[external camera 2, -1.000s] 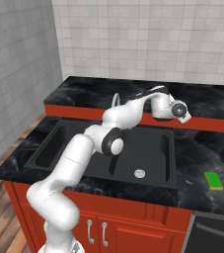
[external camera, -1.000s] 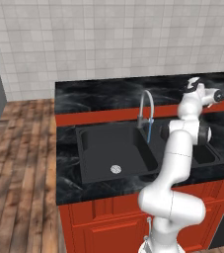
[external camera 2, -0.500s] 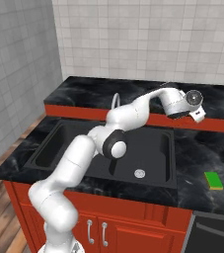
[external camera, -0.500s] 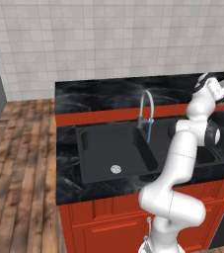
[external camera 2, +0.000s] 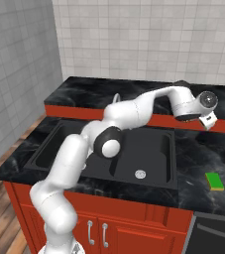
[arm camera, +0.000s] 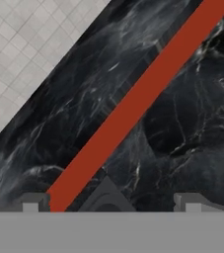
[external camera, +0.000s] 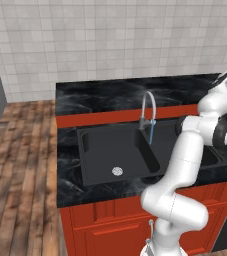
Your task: Soak the sponge with water for a few seconds and then drop it inside the sink.
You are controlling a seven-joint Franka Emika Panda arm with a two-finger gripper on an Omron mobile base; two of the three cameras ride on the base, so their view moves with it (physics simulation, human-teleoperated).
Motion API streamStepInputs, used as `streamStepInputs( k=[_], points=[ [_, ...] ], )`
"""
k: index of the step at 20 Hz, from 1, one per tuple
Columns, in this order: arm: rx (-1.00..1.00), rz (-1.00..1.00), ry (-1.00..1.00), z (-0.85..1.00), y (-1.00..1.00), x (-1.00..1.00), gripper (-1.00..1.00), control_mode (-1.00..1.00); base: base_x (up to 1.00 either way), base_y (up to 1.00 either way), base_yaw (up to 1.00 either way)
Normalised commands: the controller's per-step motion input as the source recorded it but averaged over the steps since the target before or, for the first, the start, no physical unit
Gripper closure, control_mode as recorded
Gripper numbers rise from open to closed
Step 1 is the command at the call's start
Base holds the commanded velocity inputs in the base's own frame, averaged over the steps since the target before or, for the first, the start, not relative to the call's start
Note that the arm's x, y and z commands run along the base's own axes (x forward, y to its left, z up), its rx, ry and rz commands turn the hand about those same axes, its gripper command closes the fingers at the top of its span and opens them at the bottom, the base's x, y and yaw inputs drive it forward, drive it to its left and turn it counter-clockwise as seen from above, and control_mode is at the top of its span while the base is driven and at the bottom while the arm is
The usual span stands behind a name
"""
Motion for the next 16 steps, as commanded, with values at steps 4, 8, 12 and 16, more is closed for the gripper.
streamStepInputs(
  k=[4,8,12,16],
  points=[
    [-0.01,0.0,0.02,-0.32,0.05,-0.75,-1.0,-1.0,0.0,0.0,0.0],
    [-0.04,0.02,0.0,-0.02,0.11,-0.66,-1.0,-1.0,0.0,0.0,0.0],
    [-0.07,0.04,0.04,0.0,0.1,-0.63,-1.0,-1.0,0.0,0.0,0.0],
    [-0.11,0.08,0.13,0.0,0.07,-0.6,-1.0,-1.0,0.0,0.0,0.0]
  ],
)
